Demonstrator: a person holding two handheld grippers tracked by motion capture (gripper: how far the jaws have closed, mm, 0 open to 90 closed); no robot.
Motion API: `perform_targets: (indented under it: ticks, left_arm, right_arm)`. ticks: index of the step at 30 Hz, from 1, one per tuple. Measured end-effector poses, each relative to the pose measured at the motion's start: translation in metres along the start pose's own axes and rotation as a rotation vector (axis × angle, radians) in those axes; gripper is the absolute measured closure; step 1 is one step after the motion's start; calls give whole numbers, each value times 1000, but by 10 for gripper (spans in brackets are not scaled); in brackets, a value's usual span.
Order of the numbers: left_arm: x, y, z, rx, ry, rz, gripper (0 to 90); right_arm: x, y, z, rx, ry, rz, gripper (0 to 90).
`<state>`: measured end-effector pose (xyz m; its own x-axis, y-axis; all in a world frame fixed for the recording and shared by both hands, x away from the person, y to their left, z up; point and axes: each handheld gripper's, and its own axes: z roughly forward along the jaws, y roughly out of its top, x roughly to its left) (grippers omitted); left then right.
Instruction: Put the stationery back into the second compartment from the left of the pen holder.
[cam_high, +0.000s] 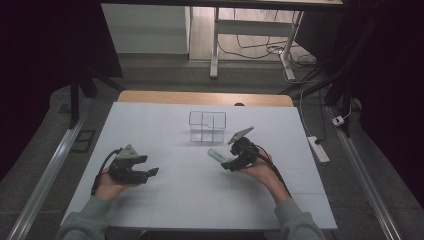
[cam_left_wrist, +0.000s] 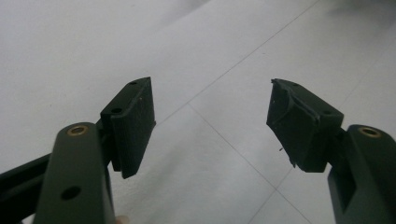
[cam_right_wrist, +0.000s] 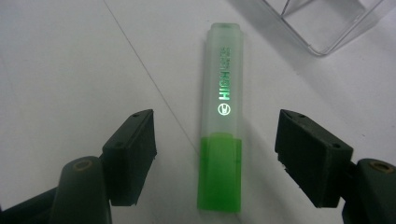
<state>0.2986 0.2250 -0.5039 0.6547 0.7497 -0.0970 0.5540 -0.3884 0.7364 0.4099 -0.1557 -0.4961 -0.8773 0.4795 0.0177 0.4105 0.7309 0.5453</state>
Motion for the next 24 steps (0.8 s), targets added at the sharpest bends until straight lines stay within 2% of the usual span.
perform_targets:
  ticks: [5, 9, 19, 24]
  left_arm:
    - [-1, -1, 0, 4, 0, -1, 315]
    - [-2, -1, 1, 5, 1, 2, 315]
    - [-3, 0, 0, 10, 11, 15, 315]
    - [-3, 0, -1, -1, 32, 14, 315]
  right_arm:
    - [-1, 3, 9, 33, -8, -5, 320]
    - [-1, 4, 14, 57, -12, -10, 380]
    - [0, 7, 17, 105, -35, -32, 648]
    - [0, 8, 17, 106, -42, -23, 665]
